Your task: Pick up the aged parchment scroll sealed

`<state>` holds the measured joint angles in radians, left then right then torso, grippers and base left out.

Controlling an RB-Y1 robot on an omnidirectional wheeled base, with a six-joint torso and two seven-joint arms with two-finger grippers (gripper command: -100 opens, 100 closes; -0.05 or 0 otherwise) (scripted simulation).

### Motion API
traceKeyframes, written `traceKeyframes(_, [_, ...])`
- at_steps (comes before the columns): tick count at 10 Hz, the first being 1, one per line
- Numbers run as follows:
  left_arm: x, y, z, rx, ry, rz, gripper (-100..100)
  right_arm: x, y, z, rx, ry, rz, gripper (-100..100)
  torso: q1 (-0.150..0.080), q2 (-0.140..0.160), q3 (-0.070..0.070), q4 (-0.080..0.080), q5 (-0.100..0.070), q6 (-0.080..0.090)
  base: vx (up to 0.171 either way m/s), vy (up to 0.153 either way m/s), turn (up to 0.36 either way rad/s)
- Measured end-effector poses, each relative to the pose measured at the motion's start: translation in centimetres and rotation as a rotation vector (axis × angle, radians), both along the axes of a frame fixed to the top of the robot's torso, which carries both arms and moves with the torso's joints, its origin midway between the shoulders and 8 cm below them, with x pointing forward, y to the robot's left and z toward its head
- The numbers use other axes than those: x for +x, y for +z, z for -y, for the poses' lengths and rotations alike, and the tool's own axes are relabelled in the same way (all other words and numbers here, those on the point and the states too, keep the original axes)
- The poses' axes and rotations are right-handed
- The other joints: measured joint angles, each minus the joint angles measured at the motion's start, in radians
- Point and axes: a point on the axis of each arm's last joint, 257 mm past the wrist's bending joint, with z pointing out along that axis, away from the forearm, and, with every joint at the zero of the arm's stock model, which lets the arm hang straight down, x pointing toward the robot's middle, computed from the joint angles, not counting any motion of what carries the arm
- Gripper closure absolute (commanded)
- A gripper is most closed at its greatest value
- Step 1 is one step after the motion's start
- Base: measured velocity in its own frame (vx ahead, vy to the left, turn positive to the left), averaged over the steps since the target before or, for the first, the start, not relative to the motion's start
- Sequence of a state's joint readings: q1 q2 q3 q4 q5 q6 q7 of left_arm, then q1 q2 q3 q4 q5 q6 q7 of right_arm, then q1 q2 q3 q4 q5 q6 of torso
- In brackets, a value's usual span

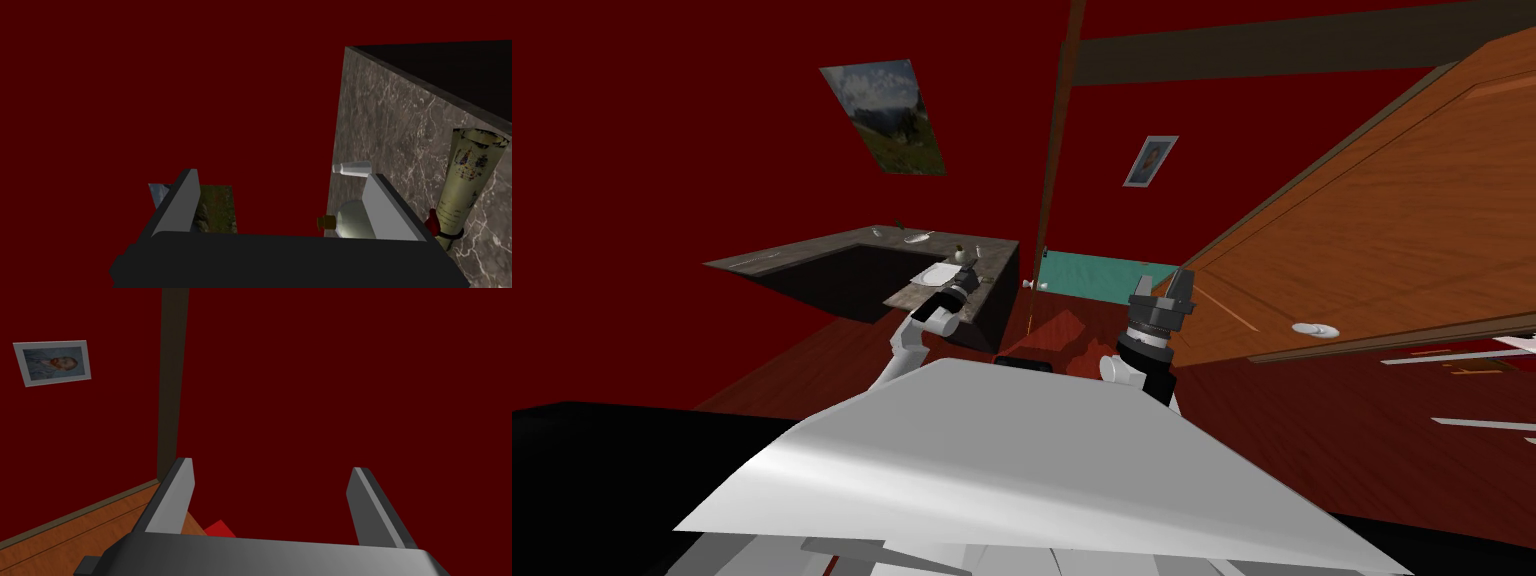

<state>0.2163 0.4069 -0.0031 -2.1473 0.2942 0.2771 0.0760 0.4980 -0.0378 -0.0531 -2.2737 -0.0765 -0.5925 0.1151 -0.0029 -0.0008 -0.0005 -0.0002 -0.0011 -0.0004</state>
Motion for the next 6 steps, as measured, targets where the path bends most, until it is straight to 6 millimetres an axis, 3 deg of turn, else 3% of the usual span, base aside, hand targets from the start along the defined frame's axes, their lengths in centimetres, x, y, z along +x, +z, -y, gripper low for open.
traceKeyframes(3, [0.8, -2.0, -1.2, 0.013, 0.014, -0.084, -100, 0.0, 0.0, 0.0, 0.0, 0.0, 0.0, 0, -0.003, -0.002, -0.001, 0.0, 0.0, 0.0, 0.047, -0.091, -0.003])
traceKeyframes(6, [1.2, -3.8, -2.2, 0.025, 0.028, -0.159, -100, 0.0, 0.0, 0.0, 0.0, 0.0, 0.0, 0, 0.0, -0.001, -0.001, 0.0, 0.0, 0.0, 0.034, -0.052, -0.001])
